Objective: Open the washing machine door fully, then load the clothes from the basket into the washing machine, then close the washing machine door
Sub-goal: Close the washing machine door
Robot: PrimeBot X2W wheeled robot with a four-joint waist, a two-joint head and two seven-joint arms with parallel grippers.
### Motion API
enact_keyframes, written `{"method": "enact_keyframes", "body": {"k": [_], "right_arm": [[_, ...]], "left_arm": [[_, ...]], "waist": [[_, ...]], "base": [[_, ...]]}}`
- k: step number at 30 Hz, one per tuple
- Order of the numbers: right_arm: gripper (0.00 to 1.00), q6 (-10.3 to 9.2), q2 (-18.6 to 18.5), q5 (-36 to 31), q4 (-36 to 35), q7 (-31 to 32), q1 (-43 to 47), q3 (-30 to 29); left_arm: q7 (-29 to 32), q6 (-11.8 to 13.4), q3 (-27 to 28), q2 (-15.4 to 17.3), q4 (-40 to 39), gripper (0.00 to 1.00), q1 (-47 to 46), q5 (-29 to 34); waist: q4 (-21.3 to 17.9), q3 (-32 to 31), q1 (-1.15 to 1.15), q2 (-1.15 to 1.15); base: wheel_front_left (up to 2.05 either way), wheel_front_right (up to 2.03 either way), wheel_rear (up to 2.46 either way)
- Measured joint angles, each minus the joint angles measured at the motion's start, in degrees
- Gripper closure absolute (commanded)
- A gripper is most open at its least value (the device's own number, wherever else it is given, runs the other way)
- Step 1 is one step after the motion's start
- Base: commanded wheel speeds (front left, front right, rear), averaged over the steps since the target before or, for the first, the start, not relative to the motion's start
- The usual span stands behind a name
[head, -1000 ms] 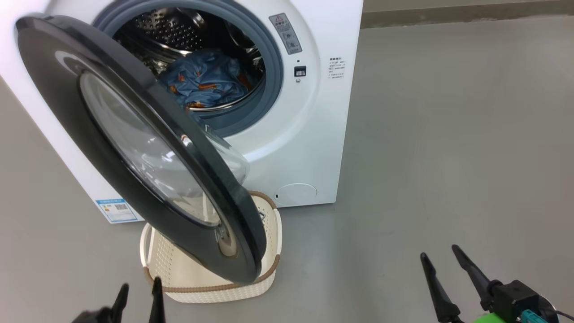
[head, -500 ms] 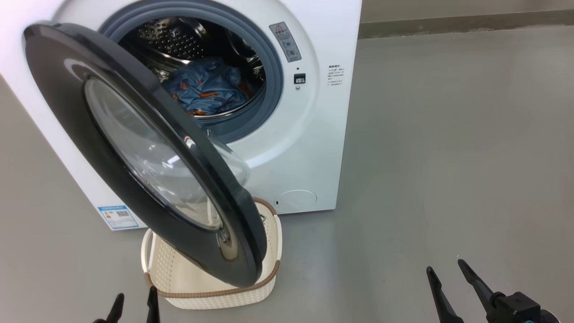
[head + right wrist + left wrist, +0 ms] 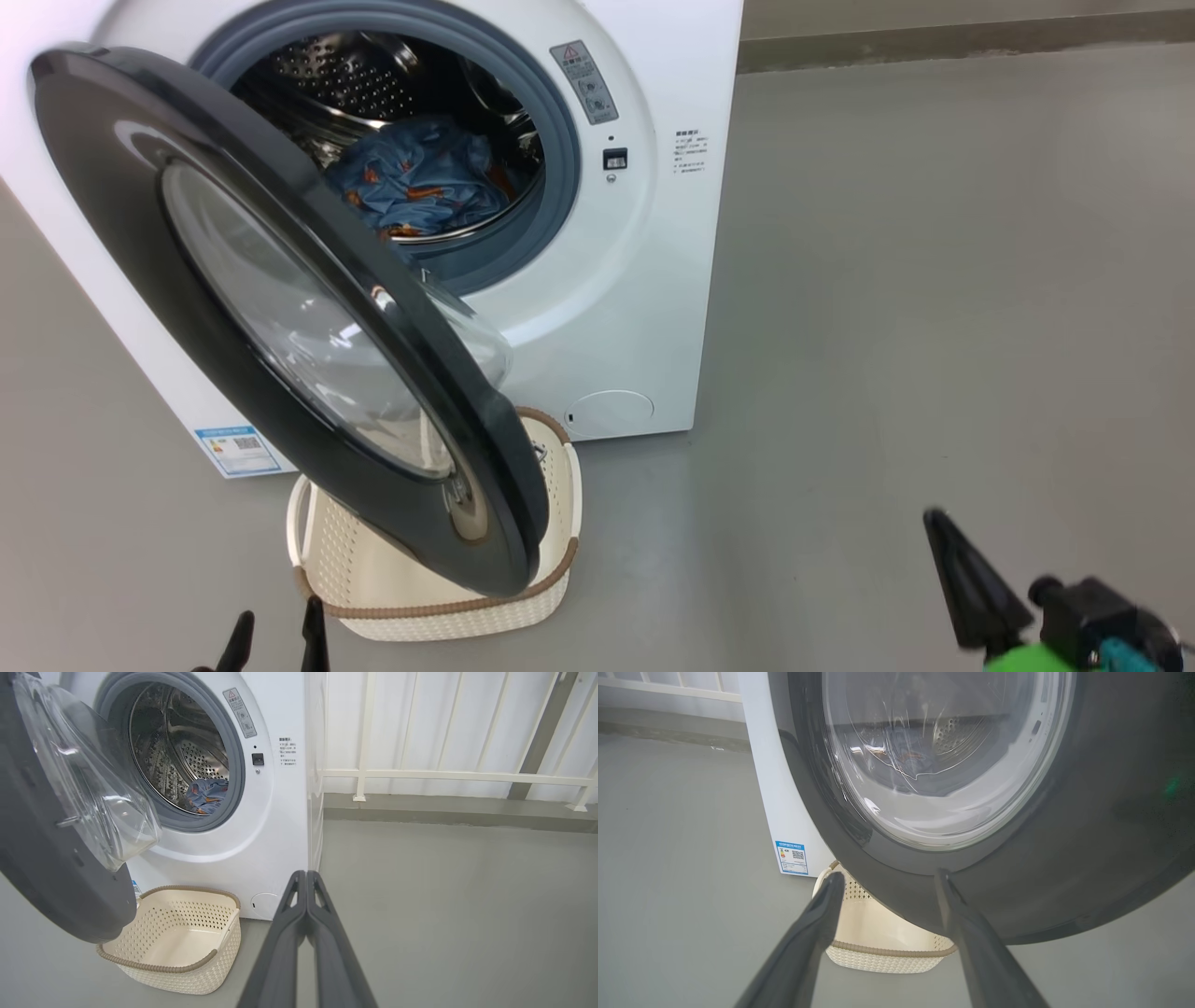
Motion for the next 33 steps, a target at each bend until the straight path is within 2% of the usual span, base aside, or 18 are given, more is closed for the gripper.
{"method": "enact_keyframes", "body": {"k": [5,10,14,16,17,24,33], "right_arm": [[1.0,0.0,-0.07,0.07,-3.9,0.0,-3.99,1.12],[1.0,0.0,-0.14,0.59,-10.02,-0.01,-10.01,6.02],[1.0,0.0,0.0,1.85,-15.03,-0.02,-15.45,12.22],[1.0,0.0,0.57,2.64,-17.91,-0.02,-20.7,21.2],[1.0,0.0,0.88,3.23,-18.06,-0.02,-21.37,22.8],[1.0,0.0,2.25,5.66,-13.9,-0.02,-23.4,32.04],[1.0,0.0,2.94,7.7,-2.76,-0.02,-21.86,35.4]], "left_arm": [[0.0,0.24,-0.16,0.0,-0.05,0.0,0.21,-0.49],[0.0,0.58,-0.86,-0.01,-0.01,0.0,0.23,-1.01],[0.0,1.05,-1.8,-0.01,0.04,0.0,0.21,-1.29],[0.0,1.35,-2.82,0.0,0.03,0.0,0.16,-2.57],[0.0,1.35,-3.18,0.0,0.03,0.0,0.14,-2.58],[0.0,1.81,-6.05,0.0,-0.57,0.0,-0.15,-3.41],[0.0,2.55,-8.18,0.02,-2.52,0.0,-1.35,-4.53]], "waist": [[0.2,0.18,0.0,0.0],[1.0,0.33,0.0,0.0],[1.95,0.53,0.0,0.0],[3.67,0.81,0.0,0.0],[4.09,0.87,0.0,0.0],[7.49,1.58,0.0,0.0],[11.59,4.05,0.0,0.0]], "base": [[0.0,0.0,0.0],[0.0,0.0,0.0],[0.0,0.0,0.0],[0.0,0.0,0.0],[0.0,0.0,0.0],[0.0,0.0,0.0],[0.0,0.0,0.0]]}}
